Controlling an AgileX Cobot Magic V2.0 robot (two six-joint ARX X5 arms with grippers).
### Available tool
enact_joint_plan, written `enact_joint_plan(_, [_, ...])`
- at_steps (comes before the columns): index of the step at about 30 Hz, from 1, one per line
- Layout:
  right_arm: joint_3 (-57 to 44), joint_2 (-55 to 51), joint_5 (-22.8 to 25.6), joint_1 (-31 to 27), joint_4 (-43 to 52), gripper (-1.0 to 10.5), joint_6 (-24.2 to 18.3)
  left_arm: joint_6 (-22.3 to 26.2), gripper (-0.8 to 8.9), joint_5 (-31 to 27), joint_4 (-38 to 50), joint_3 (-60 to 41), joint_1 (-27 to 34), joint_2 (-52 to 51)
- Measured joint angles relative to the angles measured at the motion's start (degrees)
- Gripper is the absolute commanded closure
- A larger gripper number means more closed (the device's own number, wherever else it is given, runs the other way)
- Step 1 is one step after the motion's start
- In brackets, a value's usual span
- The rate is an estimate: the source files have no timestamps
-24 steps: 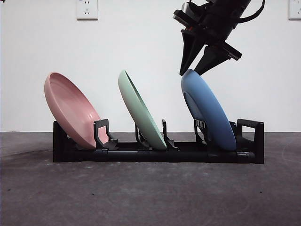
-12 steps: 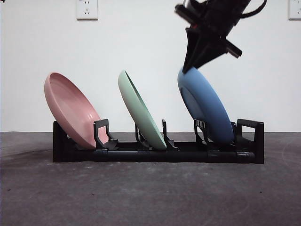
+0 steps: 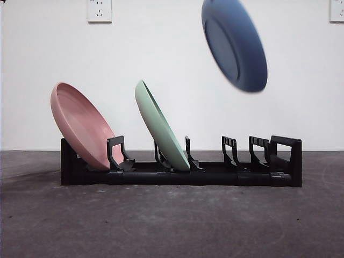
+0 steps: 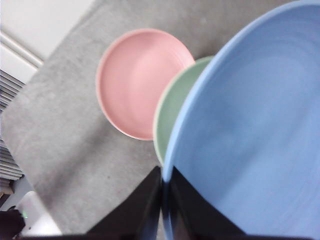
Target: Place the plate
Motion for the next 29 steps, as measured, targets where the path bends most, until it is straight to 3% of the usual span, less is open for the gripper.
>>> enact_joint_plan(5, [0.11, -5.88, 0.68, 2.49, -1.27, 9.3, -1.60, 0.00, 5.01, -0.02, 0.00, 0.00, 0.00, 0.00])
enact_joint_plan(11, [-2.16, -12.41, 12.37, 8.35, -4.44, 9.3, -4.61, 0.00, 5.01, -0.02, 0.00, 0.00, 0.00, 0.00])
enact_joint_plan(20, [-26.18, -26.95, 25.59, 21.46, 9.05, 9.3, -5.35, -0.02, 5.01, -0.02, 0.02, 0.00, 0.00, 0.00])
enact_joint_plan(21, [-29.48, -28.81, 27.63, 23.32, 10.69, 9.3, -5.22, -0.02, 5.01, -0.02, 0.02, 0.00, 0.00, 0.00])
enact_joint_plan(22, [-37.68, -32.94, 33.35, 28.87, 13.53, 9.3, -4.61, -0.02, 5.01, -0.02, 0.04, 0.00, 0.00, 0.00])
enact_joint_plan(29, [-50.10, -35.01, 46.18, 41.94, 14.38, 9.3, -1.99, -0.02, 5.01, -0.02, 2.19, 0.00, 0.00, 0.00])
